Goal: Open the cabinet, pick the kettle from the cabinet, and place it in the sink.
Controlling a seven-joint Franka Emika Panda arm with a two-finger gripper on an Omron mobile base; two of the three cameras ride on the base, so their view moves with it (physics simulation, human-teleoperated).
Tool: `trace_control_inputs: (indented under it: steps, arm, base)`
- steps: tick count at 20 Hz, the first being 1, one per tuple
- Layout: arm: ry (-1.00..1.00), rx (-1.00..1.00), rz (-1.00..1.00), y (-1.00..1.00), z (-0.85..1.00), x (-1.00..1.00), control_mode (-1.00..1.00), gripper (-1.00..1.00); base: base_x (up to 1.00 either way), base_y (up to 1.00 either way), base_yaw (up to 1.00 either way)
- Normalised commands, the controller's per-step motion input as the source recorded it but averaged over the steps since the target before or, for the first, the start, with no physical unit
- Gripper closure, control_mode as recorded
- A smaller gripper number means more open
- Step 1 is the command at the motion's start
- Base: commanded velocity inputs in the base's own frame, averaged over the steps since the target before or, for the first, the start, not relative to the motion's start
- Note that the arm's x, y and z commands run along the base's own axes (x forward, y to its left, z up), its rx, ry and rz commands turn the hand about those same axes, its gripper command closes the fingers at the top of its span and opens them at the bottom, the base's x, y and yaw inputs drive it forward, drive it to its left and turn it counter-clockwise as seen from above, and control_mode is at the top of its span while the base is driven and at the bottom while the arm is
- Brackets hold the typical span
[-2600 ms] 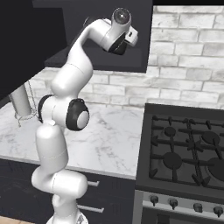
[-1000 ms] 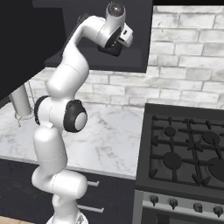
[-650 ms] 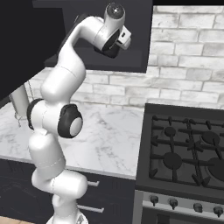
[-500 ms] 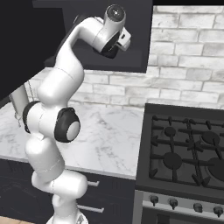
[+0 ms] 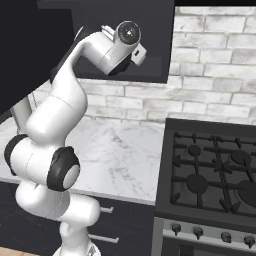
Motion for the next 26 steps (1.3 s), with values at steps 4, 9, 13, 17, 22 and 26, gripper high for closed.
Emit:
trace_control_inputs:
  steps: [4,9,13,17,22,26]
  arm:
    - [-0.02,0.02,0.0,0.07,0.01,-0.61,-1.0,1.0]
    - [0.0,0.05,0.0,0.02,0.09,-0.61,-1.0,1.0]
    - [-0.08,0.04,0.0,0.0,0.14,-0.63,-1.0,1.0]
    - [-0.15,0.0,0.03,0.02,0.03,-0.63,-1.0,1.0]
    - [-0.16,-0.01,0.12,0.0,-0.05,-0.63,-1.0,1.0]
    - [0.0,-0.07,0.2,0.0,-0.19,-0.51,-1.0,1.0]
  base:
    - [0.0,0.0,0.0]
    - [0.0,0.0,0.0]
    - [0.0,0.0,0.0]
    - [0.0,0.0,0.0]
    - [0.0,0.0,0.0]
    - [0.0,0.0,0.0]
